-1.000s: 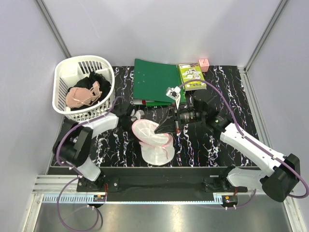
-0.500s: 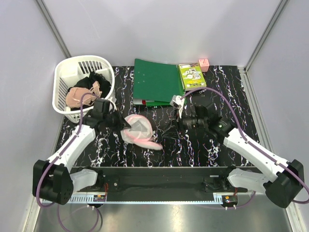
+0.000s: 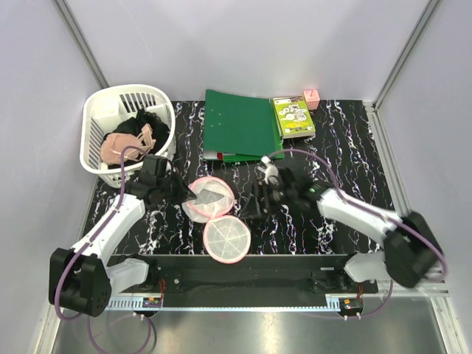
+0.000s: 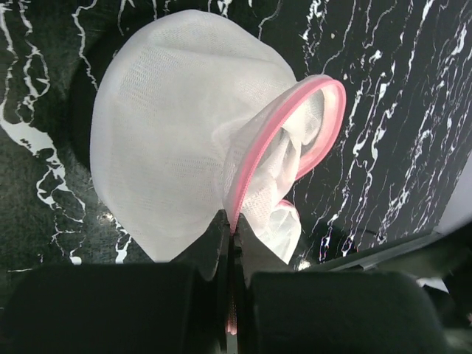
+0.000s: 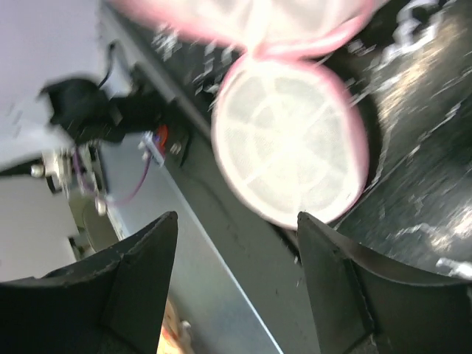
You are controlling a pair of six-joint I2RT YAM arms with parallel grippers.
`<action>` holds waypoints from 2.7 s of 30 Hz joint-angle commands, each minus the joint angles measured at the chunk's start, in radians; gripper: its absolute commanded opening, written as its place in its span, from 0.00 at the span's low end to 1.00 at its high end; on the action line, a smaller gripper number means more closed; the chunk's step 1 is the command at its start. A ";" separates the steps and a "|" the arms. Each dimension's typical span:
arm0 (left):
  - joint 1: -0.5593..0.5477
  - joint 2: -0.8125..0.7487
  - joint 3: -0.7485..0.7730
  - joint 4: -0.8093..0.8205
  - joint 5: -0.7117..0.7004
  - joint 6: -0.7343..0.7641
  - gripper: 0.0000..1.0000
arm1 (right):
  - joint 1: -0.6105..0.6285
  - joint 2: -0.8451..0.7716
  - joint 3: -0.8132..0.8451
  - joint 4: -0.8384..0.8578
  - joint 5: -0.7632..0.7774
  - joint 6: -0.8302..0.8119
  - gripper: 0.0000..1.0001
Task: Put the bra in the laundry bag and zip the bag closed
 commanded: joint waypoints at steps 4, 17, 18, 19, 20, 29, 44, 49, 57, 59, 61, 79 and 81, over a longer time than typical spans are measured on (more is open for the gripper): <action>0.005 -0.063 -0.043 0.011 -0.069 -0.024 0.00 | 0.053 0.372 0.295 -0.246 0.311 -0.070 0.71; 0.005 -0.080 -0.038 -0.052 -0.091 -0.023 0.00 | 0.269 0.566 0.387 -0.480 0.811 -0.023 0.50; 0.005 -0.083 -0.040 -0.055 -0.089 -0.027 0.00 | 0.271 0.566 0.380 -0.490 0.847 -0.016 0.39; 0.005 -0.085 -0.041 -0.073 -0.098 -0.027 0.00 | 0.271 0.564 0.368 -0.504 0.888 0.016 0.37; 0.005 -0.086 -0.040 -0.087 -0.106 -0.027 0.00 | 0.269 0.557 0.361 -0.526 0.963 0.027 0.35; -0.037 -0.118 -0.039 -0.101 -0.028 -0.020 0.24 | 0.097 0.340 0.297 -0.639 1.260 -0.038 0.22; 0.073 -0.030 0.530 -0.368 -0.338 0.106 0.86 | 0.042 0.204 0.570 -0.676 0.812 -0.285 1.00; 0.211 0.232 0.789 -0.341 -0.410 0.147 0.81 | 0.042 0.156 0.570 -0.675 0.712 -0.270 1.00; 0.398 0.672 1.075 -0.365 -0.391 0.148 0.82 | 0.025 0.138 0.582 -0.676 0.713 -0.299 1.00; 0.403 0.742 1.136 -0.379 -0.431 0.143 0.82 | 0.002 0.159 0.603 -0.676 0.720 -0.318 1.00; 0.404 0.826 1.163 -0.379 -0.460 0.137 0.81 | -0.016 0.179 0.631 -0.676 0.724 -0.328 1.00; 0.404 1.009 1.396 -0.520 -0.638 0.160 0.00 | -0.127 0.241 0.708 -0.679 0.666 -0.330 1.00; 0.386 0.913 1.408 -0.523 -0.689 0.177 0.00 | -0.128 0.233 0.703 -0.679 0.657 -0.327 1.00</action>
